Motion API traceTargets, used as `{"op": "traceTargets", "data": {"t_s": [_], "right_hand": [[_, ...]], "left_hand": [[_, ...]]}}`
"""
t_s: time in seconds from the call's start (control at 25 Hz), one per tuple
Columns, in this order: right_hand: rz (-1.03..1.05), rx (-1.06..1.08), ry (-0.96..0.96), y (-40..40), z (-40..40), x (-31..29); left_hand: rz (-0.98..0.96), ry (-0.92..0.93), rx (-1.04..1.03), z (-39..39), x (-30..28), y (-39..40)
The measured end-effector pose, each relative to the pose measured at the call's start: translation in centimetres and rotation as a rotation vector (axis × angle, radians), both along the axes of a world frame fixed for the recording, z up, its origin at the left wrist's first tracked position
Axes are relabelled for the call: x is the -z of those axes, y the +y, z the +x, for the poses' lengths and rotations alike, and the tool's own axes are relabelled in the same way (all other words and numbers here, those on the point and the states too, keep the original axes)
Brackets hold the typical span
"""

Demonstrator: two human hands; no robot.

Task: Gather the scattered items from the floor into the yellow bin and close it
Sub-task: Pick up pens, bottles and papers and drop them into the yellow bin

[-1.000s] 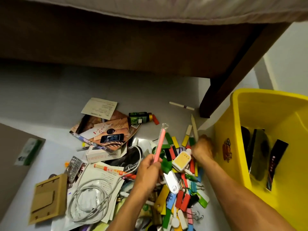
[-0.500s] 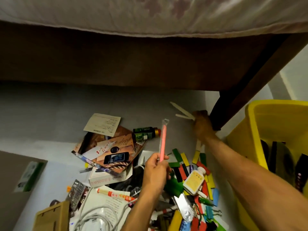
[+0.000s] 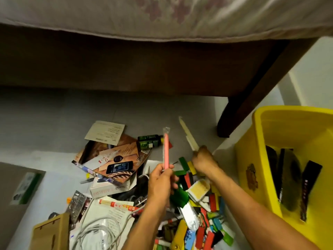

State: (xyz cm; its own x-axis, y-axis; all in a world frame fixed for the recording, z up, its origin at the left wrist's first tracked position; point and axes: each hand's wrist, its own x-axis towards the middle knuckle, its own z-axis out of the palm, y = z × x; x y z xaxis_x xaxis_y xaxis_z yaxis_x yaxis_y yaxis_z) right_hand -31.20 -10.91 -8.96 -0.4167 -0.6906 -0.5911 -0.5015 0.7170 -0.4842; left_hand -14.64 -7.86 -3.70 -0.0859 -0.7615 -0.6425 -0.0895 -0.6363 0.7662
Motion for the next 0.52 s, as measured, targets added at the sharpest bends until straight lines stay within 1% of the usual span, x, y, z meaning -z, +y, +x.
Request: {"op": "traceTargets", "data": {"t_s": [0.08, 0.12, 0.16, 0.2, 0.28, 0.36, 0.4, 0.44, 0.48, 0.52], "right_hand": [[-0.203, 0.205, -0.208, 4.5, 1.1, -4.4], [-0.322, 0.292, -0.268, 7.6, 0.9, -6.6], [-0.429, 0.363, -0.263, 11.2, 0.1, -8.8], [-0.518, 0.410, -0.212, 14.4, -0.9, -10.4], [-0.619, 0.474, -0.043, 20.8, -3.7, -14.0], [-0.626, 0.489, 0.055, 24.8, -6.8, -16.7], [-0.585, 0.460, 0.079, 25.9, -7.9, -17.6], [-0.511, 0.388, 0.113, 26.7, -8.9, -18.0], [-0.437, 0.310, 0.169, 27.3, -9.2, -18.1], [-0.412, 0.255, 0.240, 27.6, -9.3, -18.2]], "left_hand": [[0.004, 0.018, -0.024, -1.2, -1.0, 1.4], [0.007, 0.038, -0.005, -2.4, -1.8, 2.5], [0.003, 0.062, 0.050, -4.2, -2.9, 3.9], [-0.007, 0.092, 0.119, -6.1, -4.2, 5.2], [0.005, 0.219, 0.227, -10.6, -7.5, 8.2], [0.014, 0.355, 0.324, -14.4, -10.7, 10.7], [-0.016, 0.358, 0.376, -15.4, -11.7, 11.4], [-0.068, 0.323, 0.393, -15.7, -12.2, 11.8], [-0.119, 0.249, 0.366, -14.9, -12.0, 12.2], [-0.165, 0.176, 0.320, -13.6, -11.2, 12.2]]}}
